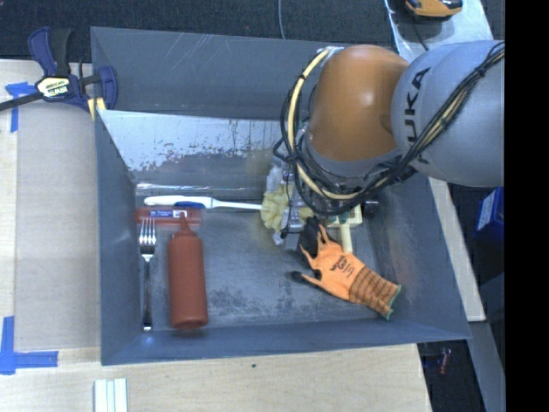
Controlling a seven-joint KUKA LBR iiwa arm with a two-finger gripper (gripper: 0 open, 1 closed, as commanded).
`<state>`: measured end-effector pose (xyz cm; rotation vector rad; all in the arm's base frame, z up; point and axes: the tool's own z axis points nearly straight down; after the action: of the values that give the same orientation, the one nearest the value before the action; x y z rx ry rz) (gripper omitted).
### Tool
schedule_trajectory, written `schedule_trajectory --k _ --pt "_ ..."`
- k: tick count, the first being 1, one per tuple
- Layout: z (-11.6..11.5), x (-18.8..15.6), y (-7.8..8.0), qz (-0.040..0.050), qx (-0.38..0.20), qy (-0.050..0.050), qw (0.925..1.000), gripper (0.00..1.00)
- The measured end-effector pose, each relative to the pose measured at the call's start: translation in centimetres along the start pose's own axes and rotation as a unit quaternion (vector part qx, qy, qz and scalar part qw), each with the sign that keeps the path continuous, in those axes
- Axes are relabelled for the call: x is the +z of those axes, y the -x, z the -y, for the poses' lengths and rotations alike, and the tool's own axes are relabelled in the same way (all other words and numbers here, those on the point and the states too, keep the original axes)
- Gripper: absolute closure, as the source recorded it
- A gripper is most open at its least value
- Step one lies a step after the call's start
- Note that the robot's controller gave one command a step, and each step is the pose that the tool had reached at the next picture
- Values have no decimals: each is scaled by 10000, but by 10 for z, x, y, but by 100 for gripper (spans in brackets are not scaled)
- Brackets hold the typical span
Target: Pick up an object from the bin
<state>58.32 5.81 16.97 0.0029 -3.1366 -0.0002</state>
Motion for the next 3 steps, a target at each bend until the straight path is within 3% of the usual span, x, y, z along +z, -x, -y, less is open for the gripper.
schedule_trajectory --k 1,2,3 --pt "0 -5 1 42 8 2 10000 0" --pt "51 99 44 63 238 10 9997 0" --pt "63 99 45 84 -128 17 9999 0"
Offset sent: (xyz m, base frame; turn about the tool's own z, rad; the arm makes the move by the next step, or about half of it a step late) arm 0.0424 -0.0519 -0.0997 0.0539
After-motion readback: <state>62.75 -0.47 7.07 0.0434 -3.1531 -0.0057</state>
